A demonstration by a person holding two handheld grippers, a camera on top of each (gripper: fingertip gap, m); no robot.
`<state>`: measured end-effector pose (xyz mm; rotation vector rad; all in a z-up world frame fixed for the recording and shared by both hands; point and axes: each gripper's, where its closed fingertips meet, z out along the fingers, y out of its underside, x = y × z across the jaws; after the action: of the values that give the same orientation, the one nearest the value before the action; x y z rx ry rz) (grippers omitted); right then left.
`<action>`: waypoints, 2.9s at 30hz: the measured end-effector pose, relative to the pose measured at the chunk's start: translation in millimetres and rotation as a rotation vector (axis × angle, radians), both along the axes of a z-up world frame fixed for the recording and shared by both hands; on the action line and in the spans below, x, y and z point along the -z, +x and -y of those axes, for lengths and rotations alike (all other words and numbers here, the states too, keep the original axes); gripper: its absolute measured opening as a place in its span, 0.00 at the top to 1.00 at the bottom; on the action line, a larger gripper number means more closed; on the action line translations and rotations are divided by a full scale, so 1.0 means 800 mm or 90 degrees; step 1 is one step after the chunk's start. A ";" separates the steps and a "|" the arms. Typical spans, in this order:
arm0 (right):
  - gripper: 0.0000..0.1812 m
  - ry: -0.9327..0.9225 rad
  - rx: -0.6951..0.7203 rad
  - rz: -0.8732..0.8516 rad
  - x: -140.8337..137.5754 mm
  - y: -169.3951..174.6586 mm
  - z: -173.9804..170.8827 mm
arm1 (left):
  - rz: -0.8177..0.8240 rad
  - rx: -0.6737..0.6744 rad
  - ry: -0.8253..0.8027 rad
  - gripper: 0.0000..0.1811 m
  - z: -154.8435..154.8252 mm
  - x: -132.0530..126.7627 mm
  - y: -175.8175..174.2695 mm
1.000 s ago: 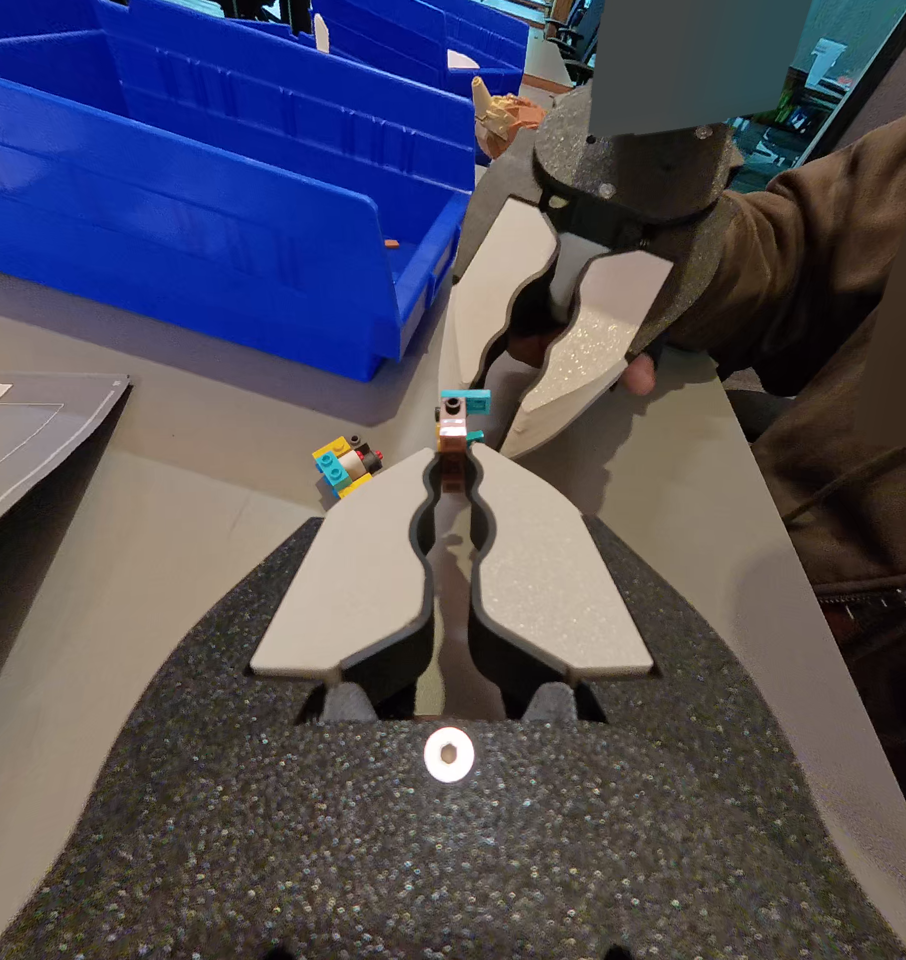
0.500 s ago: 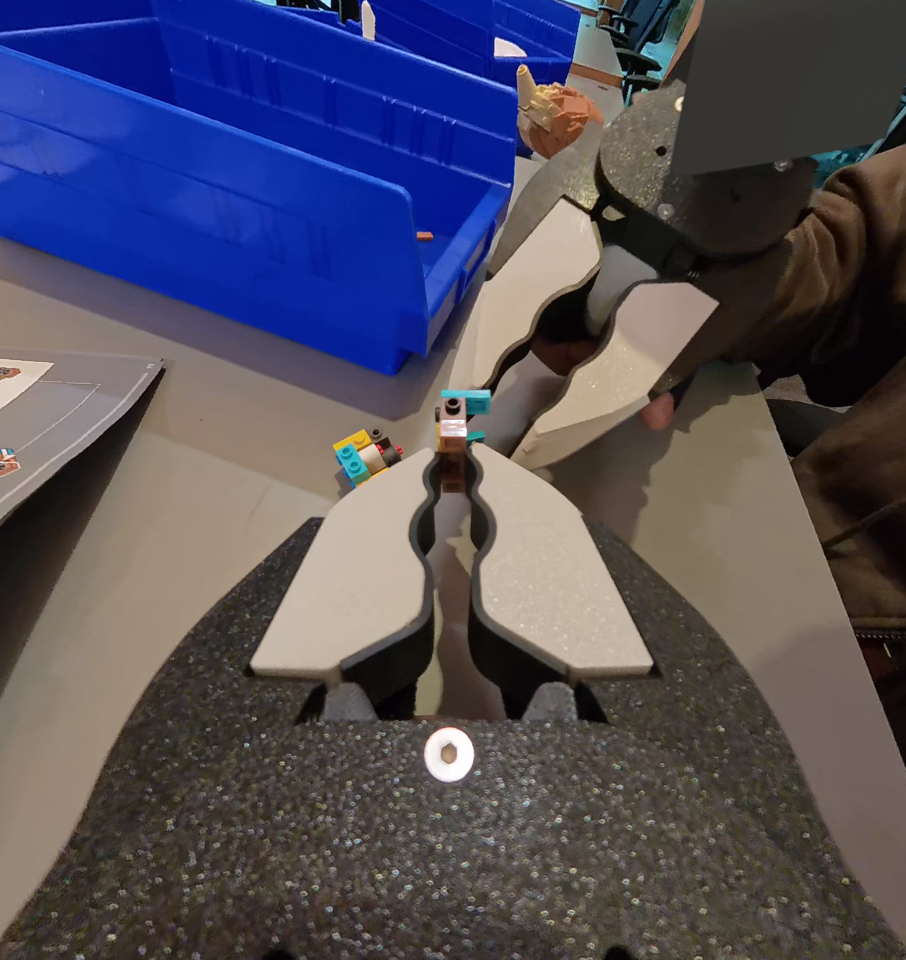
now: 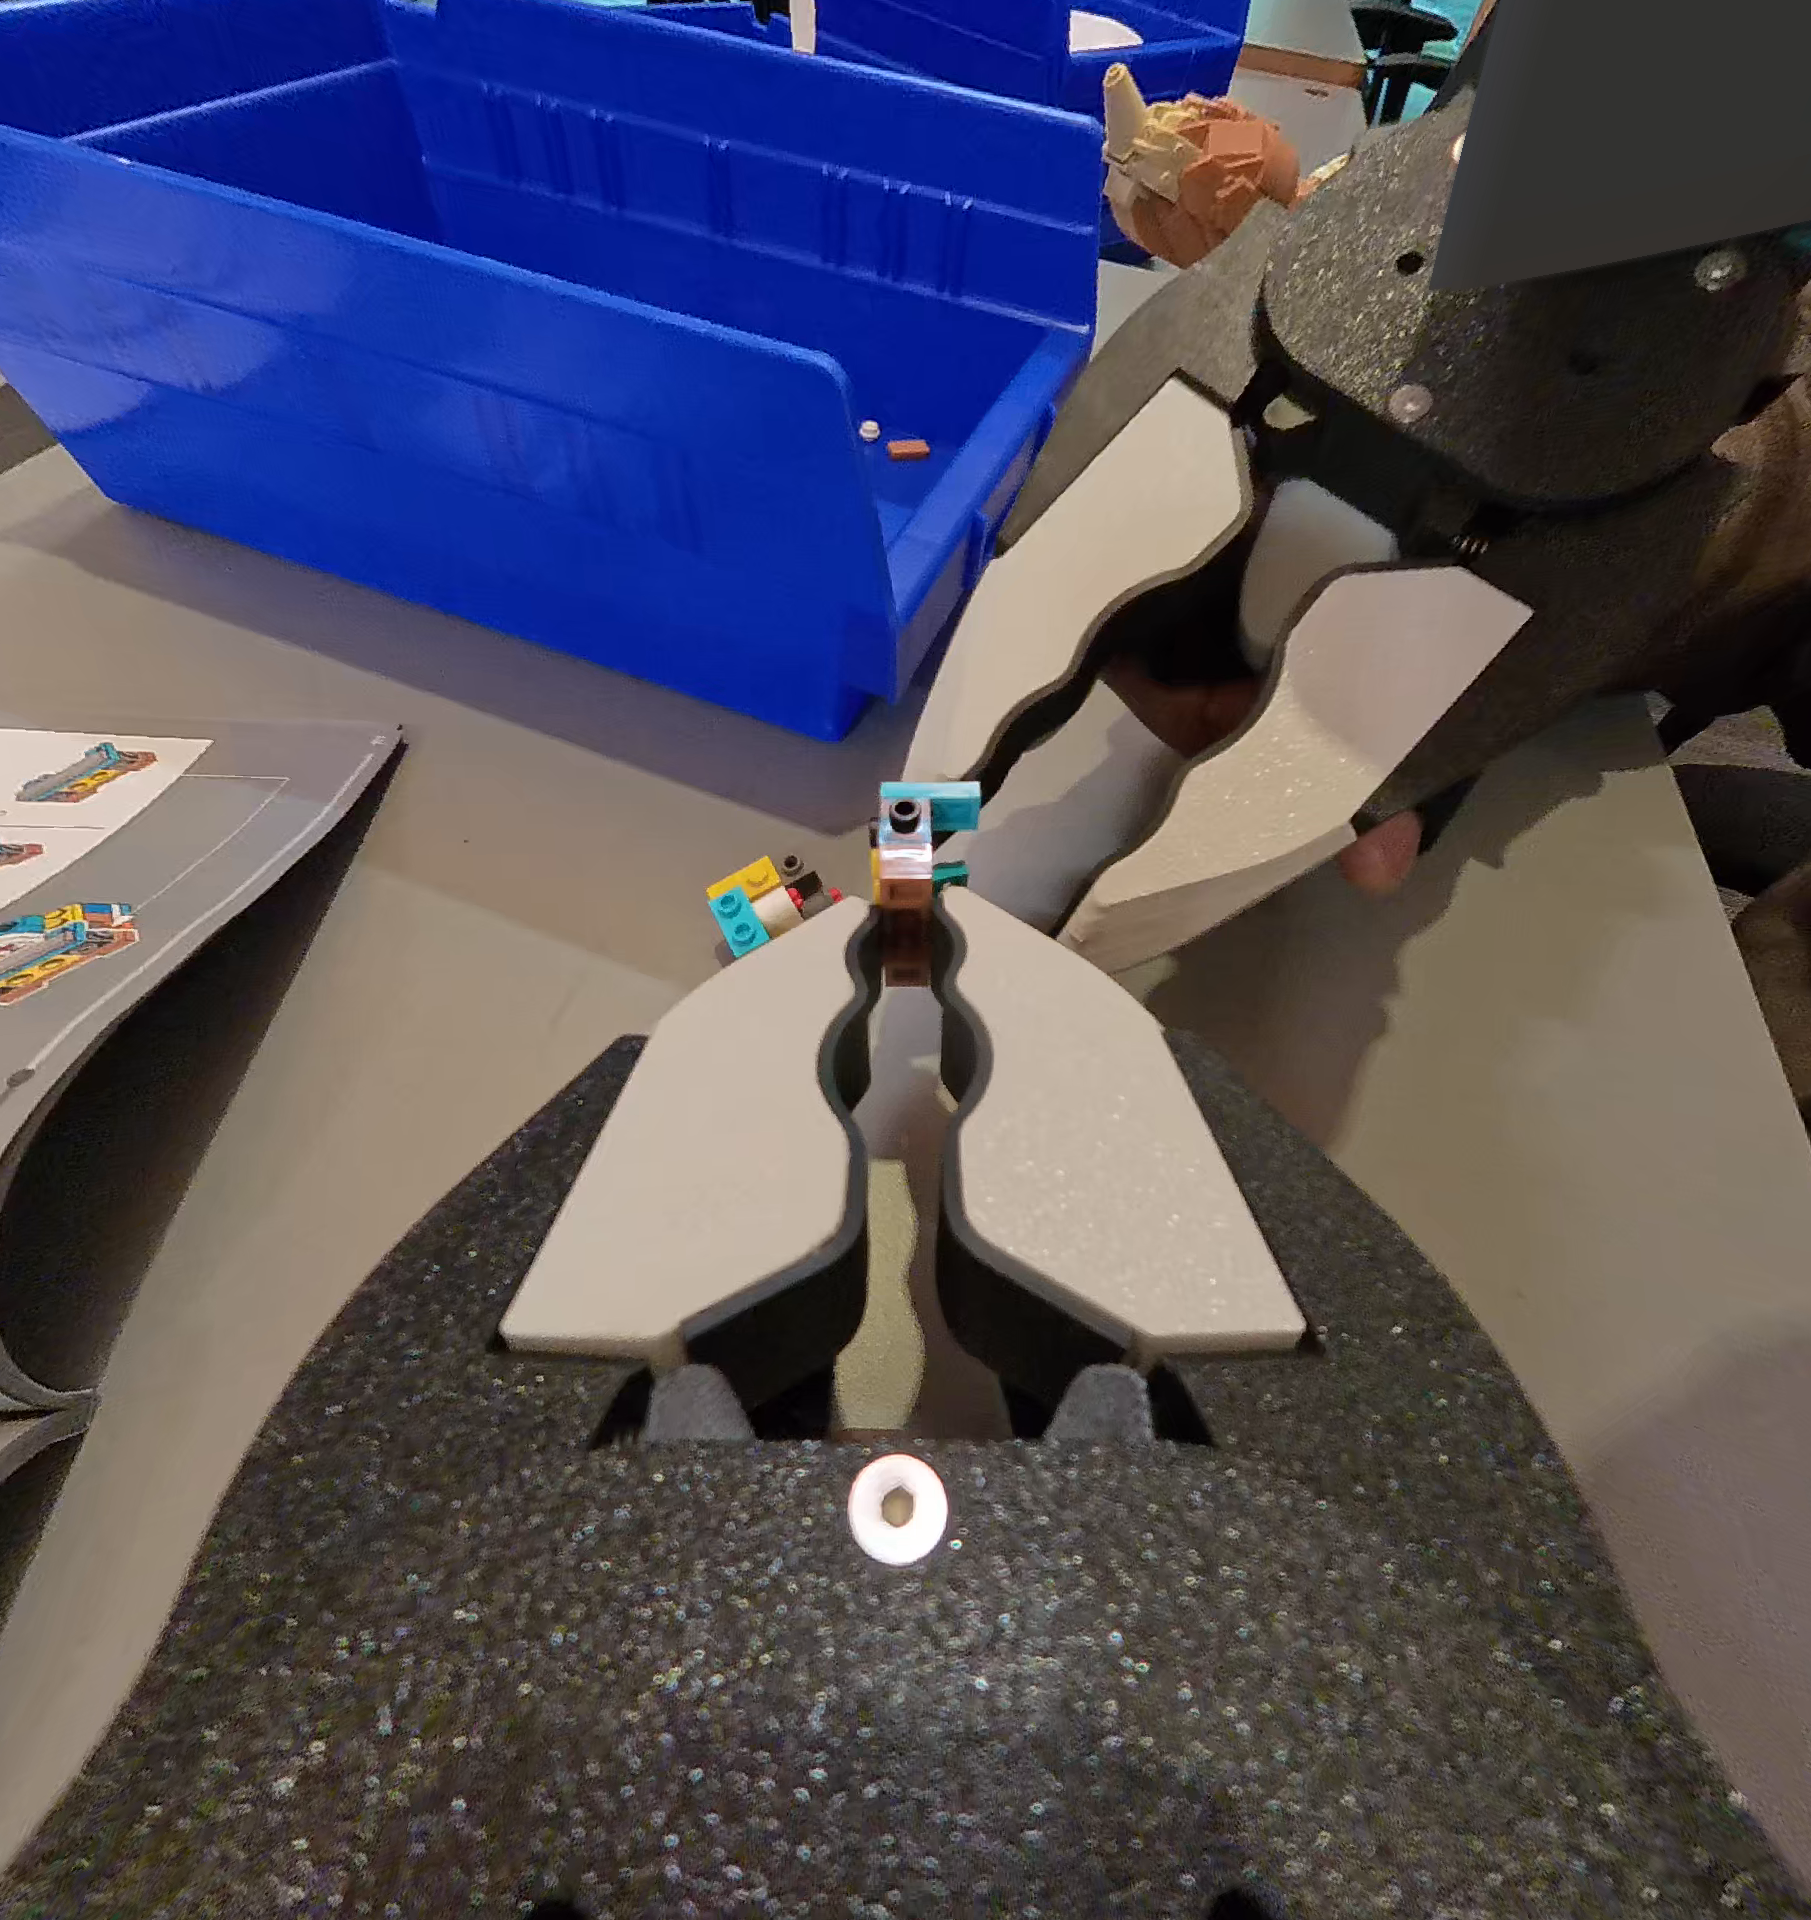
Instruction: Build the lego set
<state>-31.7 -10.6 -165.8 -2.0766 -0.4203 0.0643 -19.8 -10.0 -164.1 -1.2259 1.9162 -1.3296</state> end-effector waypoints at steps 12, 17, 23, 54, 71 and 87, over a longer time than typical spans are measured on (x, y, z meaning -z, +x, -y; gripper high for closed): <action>0.81 0.003 0.022 -0.027 0.000 0.000 -0.002 | 0.019 -0.028 0.040 0.96 -0.002 0.000 0.004; 0.79 0.006 0.031 -0.038 0.000 -0.002 -0.002 | 0.021 -0.034 0.043 0.96 -0.003 0.000 0.005; 0.81 0.015 0.036 -0.045 -0.005 0.001 -0.003 | 0.026 -0.024 0.019 0.96 -0.002 -0.004 0.004; 0.73 0.028 0.015 -0.026 -0.007 -0.010 -0.003 | 0.001 -0.024 -0.075 0.96 -0.005 -0.008 0.004; 0.78 0.031 0.032 -0.078 -0.009 -0.004 -0.005 | 0.016 -0.027 -0.036 0.96 -0.005 -0.008 0.004; 0.69 0.023 0.027 -0.027 -0.002 -0.014 -0.003 | 0.008 -0.036 -0.019 0.96 -0.006 -0.004 0.005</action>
<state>-42.7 -8.4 -164.5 -2.0438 -0.3499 0.0748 -15.7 -5.2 -160.9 -1.2730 1.8454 -1.3390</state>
